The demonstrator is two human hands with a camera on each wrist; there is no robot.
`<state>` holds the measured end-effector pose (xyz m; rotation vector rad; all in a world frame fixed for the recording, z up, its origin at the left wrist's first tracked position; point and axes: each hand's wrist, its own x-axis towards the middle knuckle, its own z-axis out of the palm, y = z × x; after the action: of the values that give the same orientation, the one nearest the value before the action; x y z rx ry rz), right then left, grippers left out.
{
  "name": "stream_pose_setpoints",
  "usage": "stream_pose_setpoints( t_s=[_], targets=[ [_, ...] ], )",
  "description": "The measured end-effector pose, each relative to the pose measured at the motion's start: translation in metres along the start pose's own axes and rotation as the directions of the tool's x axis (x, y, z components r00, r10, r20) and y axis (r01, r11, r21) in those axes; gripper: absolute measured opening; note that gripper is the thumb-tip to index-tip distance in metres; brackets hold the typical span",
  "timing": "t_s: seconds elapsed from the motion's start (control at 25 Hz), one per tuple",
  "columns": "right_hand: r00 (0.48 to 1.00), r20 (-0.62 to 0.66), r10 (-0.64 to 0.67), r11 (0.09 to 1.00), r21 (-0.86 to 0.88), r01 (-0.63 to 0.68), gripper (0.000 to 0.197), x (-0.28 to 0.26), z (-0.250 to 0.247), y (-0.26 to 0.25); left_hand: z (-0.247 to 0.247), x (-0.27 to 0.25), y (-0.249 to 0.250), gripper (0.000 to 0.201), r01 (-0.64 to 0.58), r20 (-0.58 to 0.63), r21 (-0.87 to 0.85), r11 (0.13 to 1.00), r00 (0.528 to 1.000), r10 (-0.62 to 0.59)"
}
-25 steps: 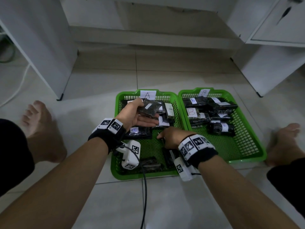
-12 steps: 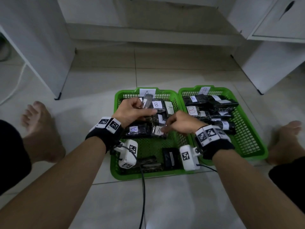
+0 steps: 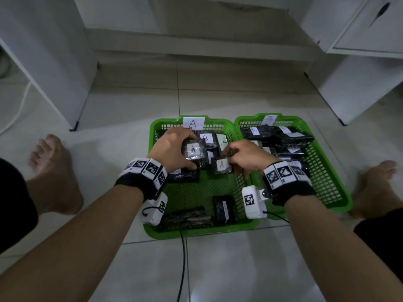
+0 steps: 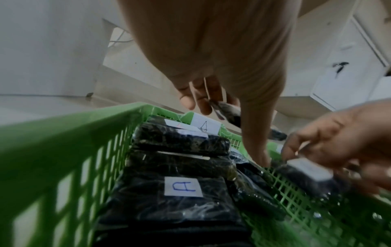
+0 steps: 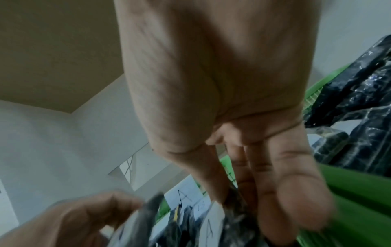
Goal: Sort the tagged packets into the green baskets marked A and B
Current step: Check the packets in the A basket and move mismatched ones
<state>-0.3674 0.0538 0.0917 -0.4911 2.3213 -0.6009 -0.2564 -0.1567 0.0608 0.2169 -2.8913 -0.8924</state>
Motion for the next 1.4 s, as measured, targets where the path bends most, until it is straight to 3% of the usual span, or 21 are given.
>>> stream_pose_setpoints(
  t_s=[0.12,0.2,0.32,0.48,0.6,0.68,0.84,0.92,1.12,1.16,1.28,1.32,1.4],
  targets=[
    [0.990,-0.141,0.012,0.999,0.055,-0.005,0.019,0.001,-0.023,0.006,0.005,0.001,0.007,0.085,-0.034,0.168,0.160,0.987,0.986,0.007],
    [0.976,-0.213,0.038,0.982,0.190,0.003,0.016,0.000,-0.038,0.014,0.014,0.003,0.021,0.083,-0.096,0.282,0.219,0.971,0.959,0.031],
    [0.985,-0.161,0.064,0.929,0.369,0.000,0.014,-0.002,-0.037,0.024,0.038,0.009,0.046,0.084,-0.200,0.409,0.301,0.933,0.910,0.063],
    [0.994,-0.097,0.049,0.900,0.436,-0.002,0.013,0.001,-0.019,0.043,0.060,0.010,0.057,0.085,-0.265,0.478,0.404,0.875,0.877,0.045],
    [0.997,-0.069,0.037,0.843,0.537,0.006,0.016,0.001,-0.021,0.051,0.059,0.012,0.055,0.060,-0.245,0.489,0.339,0.908,0.871,0.053],
    [0.998,-0.049,0.028,0.797,0.604,0.007,0.017,0.000,-0.022,0.055,0.061,0.016,0.058,0.045,-0.297,0.536,0.356,0.886,0.841,0.067],
    [0.999,-0.040,0.004,0.701,0.712,0.025,0.022,0.000,-0.020,0.063,0.071,0.024,0.066,0.030,-0.423,0.634,0.423,0.802,0.770,0.072],
    [0.999,-0.038,-0.010,0.663,0.748,0.035,0.022,0.001,-0.016,0.066,0.071,0.028,0.064,0.026,-0.421,0.644,0.442,0.792,0.763,0.046],
    [0.998,-0.059,-0.012,0.629,0.776,0.053,0.024,0.000,-0.015,0.071,0.067,0.028,0.060,0.030,-0.355,0.597,0.392,0.849,0.800,0.059],
    [0.998,-0.063,-0.004,0.639,0.767,0.051,0.025,0.001,-0.015,0.070,0.061,0.027,0.060,0.028,-0.305,0.562,0.350,0.886,0.825,0.063],
    [0.994,-0.103,0.031,0.729,0.683,0.048,0.022,0.001,-0.016,0.060,0.028,0.031,0.055,0.011,-0.007,0.318,0.050,0.999,0.948,-0.009],
    [0.992,-0.127,0.026,0.779,0.624,0.059,0.020,0.000,-0.017,0.054,0.016,0.033,0.052,0.014,0.099,0.256,-0.089,0.991,0.964,-0.073],
    [0.988,-0.152,-0.022,0.852,0.515,0.099,0.019,-0.002,-0.013,0.037,-0.005,0.033,0.045,0.020,0.303,0.275,-0.351,0.886,0.938,-0.212]
  ],
)
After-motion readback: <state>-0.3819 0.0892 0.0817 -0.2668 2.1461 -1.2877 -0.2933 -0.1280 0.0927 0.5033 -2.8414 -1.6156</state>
